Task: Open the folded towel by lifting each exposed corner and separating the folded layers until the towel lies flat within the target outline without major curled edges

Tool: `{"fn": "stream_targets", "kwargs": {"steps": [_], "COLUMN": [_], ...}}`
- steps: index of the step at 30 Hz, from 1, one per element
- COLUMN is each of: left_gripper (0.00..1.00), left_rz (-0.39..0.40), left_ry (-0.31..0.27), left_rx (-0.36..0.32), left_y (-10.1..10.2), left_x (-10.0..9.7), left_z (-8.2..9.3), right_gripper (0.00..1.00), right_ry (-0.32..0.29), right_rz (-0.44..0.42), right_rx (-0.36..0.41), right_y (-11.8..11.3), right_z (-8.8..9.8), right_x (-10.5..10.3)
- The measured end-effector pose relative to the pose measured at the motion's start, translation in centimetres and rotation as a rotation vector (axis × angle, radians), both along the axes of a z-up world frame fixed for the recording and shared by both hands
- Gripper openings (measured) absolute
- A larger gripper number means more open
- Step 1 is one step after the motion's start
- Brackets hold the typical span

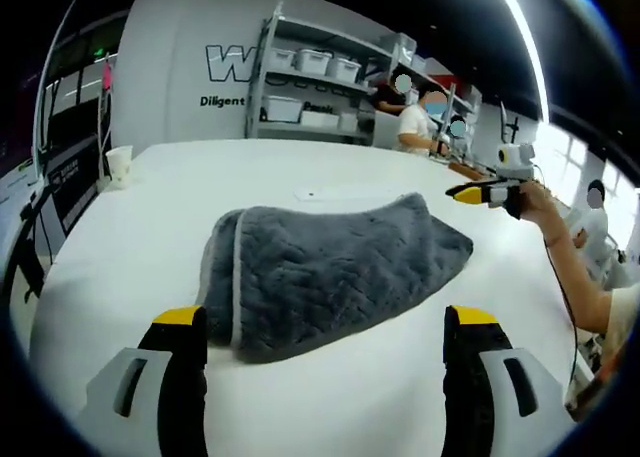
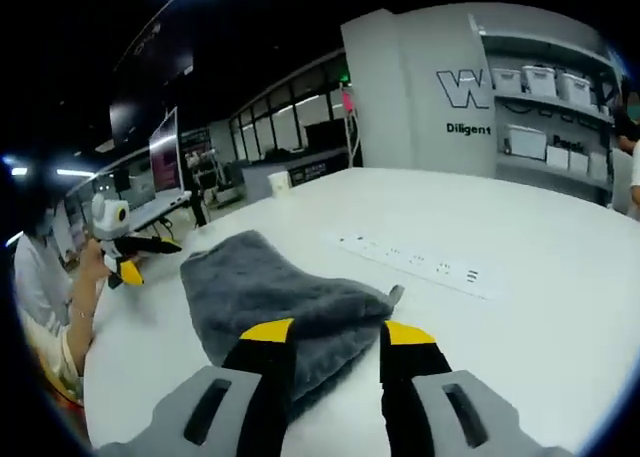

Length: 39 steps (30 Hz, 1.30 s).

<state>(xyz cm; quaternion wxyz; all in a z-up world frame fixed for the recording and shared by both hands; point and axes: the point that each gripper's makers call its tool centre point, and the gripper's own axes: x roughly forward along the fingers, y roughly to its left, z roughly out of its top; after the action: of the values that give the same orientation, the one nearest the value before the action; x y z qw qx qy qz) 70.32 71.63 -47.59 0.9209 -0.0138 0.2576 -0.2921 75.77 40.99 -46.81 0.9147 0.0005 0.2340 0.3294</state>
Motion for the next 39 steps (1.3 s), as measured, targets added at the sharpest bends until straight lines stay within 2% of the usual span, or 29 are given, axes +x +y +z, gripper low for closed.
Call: {"fn": "stream_targets", "kwargs": {"steps": [3, 5, 9, 13, 15, 18, 20, 24, 28, 31, 38, 39], "left_gripper": [0.96, 0.96, 0.96, 0.95, 0.95, 0.94, 0.94, 0.94, 0.93, 0.93, 0.93, 0.93], "left_rz": [0.005, 0.006, 0.001, -0.001, 0.000, 0.000, 0.001, 0.010, 0.008, 0.007, 0.010, 0.010], "left_ry": [0.002, 0.001, 0.009, 0.023, 0.022, 0.021, 0.022, 0.021, 0.026, 0.026, 0.031, 0.030], "left_rx": [-0.016, -0.019, -0.011, -0.010, -0.011, -0.015, -0.017, -0.022, -0.026, -0.029, -0.035, -0.035], "left_y": [-0.1, -0.2, -0.5, -0.5, -0.5, -0.6, -0.5, -0.3, -0.3, -0.2, 0.0, 0.0], "left_x": [0.2, 0.2, 0.2, 0.0, 0.0, 0.0, -0.1, 0.1, 0.1, 0.2, 0.4, 0.4], "left_z": [0.1, 0.1, -0.3, -0.5, -0.5, -0.5, -0.5, -0.5, -0.6, -0.6, -0.6, -0.6], "right_gripper": [0.28, 0.28, 0.21, 0.21, 0.21, 0.14, 0.00, 0.00, 0.00, 0.00, 0.00, 0.03], "right_ry": [0.034, 0.017, 0.024, 0.052, 0.054, 0.057, 0.052, 0.061, 0.036, 0.039, 0.053, 0.053], "right_rz": [0.001, -0.005, 0.005, -0.002, -0.005, -0.014, -0.002, 0.023, 0.062, 0.065, 0.032, 0.029], "right_rx": [-0.045, -0.084, -0.049, -0.065, -0.062, -0.051, -0.052, -0.068, -0.059, -0.040, -0.057, -0.055], "right_y": [0.0, -0.3, -0.2, 0.0, 0.0, -0.1, 0.1, 0.4, 0.9, 1.3, 0.0, -0.1], "right_z": [-1.7, -1.7, -1.7, -3.4, -3.6, -3.8, -3.9, -4.4, -3.9, -3.8, -4.4, -4.3], "right_x": [0.1, 0.9, 1.8, 1.7, 1.8, 2.1, 2.2, 1.8, 1.8, 1.5, 1.9, 1.9]}}
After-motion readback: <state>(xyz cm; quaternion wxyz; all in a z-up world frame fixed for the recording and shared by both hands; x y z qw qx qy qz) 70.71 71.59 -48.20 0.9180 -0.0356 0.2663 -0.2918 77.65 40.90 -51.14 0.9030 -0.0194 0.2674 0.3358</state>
